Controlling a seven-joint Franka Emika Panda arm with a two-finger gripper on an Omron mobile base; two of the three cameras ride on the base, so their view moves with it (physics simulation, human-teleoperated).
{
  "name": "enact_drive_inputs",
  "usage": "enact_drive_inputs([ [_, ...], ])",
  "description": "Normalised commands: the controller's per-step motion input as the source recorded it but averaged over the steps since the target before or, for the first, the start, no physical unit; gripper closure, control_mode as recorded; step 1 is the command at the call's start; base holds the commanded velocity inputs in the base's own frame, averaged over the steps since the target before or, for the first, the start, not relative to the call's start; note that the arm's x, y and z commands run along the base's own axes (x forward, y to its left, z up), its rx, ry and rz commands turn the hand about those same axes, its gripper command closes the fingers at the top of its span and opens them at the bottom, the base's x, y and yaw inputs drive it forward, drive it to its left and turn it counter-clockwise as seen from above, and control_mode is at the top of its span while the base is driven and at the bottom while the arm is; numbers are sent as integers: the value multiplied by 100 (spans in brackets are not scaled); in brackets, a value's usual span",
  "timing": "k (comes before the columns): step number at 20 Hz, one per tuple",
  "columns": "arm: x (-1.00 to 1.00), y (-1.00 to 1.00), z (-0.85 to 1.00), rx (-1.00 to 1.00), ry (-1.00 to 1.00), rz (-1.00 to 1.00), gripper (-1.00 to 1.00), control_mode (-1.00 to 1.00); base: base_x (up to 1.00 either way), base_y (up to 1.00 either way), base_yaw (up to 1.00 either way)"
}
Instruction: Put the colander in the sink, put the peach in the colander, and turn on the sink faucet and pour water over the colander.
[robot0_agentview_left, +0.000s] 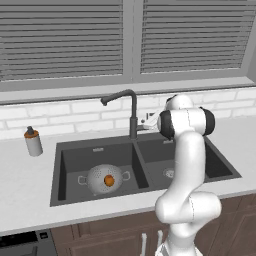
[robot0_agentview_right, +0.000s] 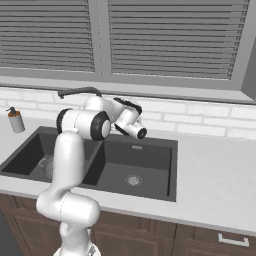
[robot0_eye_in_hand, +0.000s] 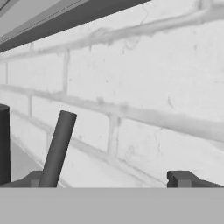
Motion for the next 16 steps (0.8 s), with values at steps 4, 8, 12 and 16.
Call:
enact_drive_inputs([
  [4,18,17,0,0,0,-9,-100,-100,0,0,0],
  [8,17,9,0,0,0,-10,-100,-100,0,0,0],
  [12,14,13,0,0,0,-13,-100,-100,0,0,0],
  [16,19,11,2,0,0,-8,-100,-100,0,0,0],
])
